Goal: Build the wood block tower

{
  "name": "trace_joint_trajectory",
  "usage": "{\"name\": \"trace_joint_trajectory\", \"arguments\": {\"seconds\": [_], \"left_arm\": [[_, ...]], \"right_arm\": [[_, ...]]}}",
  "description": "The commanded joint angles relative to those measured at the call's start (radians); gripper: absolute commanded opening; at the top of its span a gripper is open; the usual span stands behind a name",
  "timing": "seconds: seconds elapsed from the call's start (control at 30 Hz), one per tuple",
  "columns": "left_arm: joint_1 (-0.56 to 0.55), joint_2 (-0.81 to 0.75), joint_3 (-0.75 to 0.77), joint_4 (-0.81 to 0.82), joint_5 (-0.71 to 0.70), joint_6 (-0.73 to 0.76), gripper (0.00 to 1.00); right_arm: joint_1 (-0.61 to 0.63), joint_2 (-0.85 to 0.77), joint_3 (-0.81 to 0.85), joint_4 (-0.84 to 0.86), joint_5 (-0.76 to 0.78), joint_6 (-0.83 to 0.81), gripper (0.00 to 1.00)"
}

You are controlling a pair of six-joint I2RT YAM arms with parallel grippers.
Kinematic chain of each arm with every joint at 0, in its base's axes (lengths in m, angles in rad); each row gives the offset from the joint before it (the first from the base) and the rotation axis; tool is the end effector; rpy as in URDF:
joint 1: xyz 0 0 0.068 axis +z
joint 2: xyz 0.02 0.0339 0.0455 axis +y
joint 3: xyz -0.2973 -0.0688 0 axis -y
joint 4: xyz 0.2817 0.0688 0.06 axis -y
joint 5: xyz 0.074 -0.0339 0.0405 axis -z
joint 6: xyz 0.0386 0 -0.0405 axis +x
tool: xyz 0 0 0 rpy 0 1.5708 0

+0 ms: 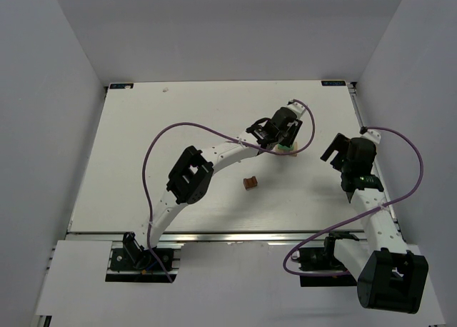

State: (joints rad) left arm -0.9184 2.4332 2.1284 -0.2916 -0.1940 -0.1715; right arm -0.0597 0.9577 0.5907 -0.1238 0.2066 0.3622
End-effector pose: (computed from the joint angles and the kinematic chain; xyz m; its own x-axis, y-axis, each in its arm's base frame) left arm 0.3854 -0.4922 0.2168 -0.4525 0.3165 -0.8337 0.6147 0.7880 -0.0345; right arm 0.2311 -0.0217 0.2589 -0.3553 0.3687 -0.8590 0.3902 0.8935 0.2221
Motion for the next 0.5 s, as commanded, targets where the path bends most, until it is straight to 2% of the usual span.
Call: {"name": "trace_joint_trajectory", "arguments": {"seconds": [0.0,0.23,0.47], "left_arm": [[-0.002,-0.02,-0.01,0.005,0.014,0.009,0.51],[-0.002,-0.023,-0.012,0.008,0.013,0.01,0.57],[-0.002,-0.034,-0.01,0.008,0.008,0.007,0.75]], "right_arm": [[-0.008,-0.004,-0.011,0.042,0.005,-0.008,0.89],[-0.008,-0.002,-0.011,0.046,0.002,-0.009,0.89],[-0.008,-0.005,-0.012,0.049,-0.004,-0.012,0.89]]}}
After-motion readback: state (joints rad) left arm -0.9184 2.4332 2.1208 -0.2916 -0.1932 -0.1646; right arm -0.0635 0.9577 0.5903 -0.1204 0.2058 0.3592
